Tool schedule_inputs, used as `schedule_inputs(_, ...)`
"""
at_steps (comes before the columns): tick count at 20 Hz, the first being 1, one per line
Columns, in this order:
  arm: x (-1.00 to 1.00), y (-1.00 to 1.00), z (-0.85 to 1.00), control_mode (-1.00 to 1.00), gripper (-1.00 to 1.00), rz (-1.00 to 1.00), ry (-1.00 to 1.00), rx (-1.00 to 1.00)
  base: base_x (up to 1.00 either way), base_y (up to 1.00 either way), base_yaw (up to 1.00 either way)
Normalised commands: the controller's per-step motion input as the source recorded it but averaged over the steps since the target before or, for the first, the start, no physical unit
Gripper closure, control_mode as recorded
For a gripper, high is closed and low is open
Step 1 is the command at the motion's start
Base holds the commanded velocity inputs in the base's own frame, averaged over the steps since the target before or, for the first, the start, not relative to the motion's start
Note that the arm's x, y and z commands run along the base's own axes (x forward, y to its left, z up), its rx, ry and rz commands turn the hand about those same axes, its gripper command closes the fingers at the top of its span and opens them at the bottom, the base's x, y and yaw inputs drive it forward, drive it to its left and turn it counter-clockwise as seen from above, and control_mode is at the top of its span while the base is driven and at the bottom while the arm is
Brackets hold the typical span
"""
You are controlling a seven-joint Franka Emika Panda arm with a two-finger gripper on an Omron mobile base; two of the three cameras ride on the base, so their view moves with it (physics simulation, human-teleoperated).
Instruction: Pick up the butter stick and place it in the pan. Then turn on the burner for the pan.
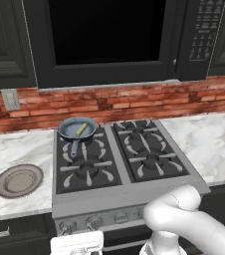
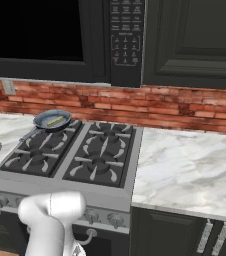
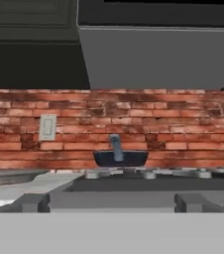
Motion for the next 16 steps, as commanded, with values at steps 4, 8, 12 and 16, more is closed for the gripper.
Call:
schedule_inputs(4,0.22,0.17,-0.43,-1.0,-1.0,0.0,0.0,0.0,0.0,0.0,0.0)
schedule_inputs(8,0.15,0.1,-0.45,-1.0,-1.0,0.0,0.0,0.0,0.0,0.0,0.0)
schedule_inputs(12,0.14,0.03,-0.47,-1.0,-1.0,0.0,0.0,0.0,0.0,0.0,0.0)
schedule_inputs(16,0.16,0.0,-0.39,-1.0,-1.0,0.0,0.0,0.01,0.0,0.0,0.0)
